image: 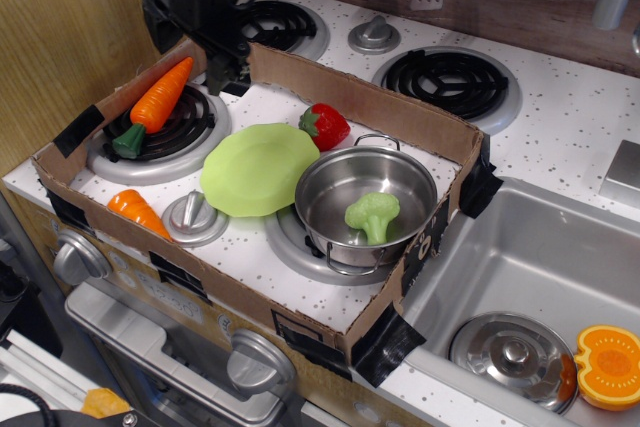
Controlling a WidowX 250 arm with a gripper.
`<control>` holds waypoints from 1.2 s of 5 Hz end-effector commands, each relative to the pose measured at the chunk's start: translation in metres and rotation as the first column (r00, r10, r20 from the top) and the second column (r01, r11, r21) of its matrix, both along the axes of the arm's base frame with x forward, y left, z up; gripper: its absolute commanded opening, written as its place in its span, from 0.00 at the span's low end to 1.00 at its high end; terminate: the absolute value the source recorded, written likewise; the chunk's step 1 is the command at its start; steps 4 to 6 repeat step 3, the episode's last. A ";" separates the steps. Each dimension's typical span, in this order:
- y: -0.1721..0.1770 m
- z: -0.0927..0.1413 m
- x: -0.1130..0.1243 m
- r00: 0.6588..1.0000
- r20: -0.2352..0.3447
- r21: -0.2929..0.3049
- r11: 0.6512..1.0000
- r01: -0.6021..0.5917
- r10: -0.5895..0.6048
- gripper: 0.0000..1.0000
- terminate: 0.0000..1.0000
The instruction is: Take carrot off plate
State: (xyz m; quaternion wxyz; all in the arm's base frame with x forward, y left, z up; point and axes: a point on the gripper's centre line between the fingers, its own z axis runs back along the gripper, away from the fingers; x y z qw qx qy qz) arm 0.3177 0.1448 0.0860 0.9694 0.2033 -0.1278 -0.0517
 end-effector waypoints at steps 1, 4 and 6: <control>-0.019 0.023 0.009 1.000 0.023 -0.009 1.000 0.003 -0.003 1.00 0.00; -0.019 0.023 0.009 1.000 0.023 -0.009 1.000 0.003 -0.003 1.00 1.00; -0.019 0.023 0.009 1.000 0.023 -0.009 1.000 0.003 -0.003 1.00 1.00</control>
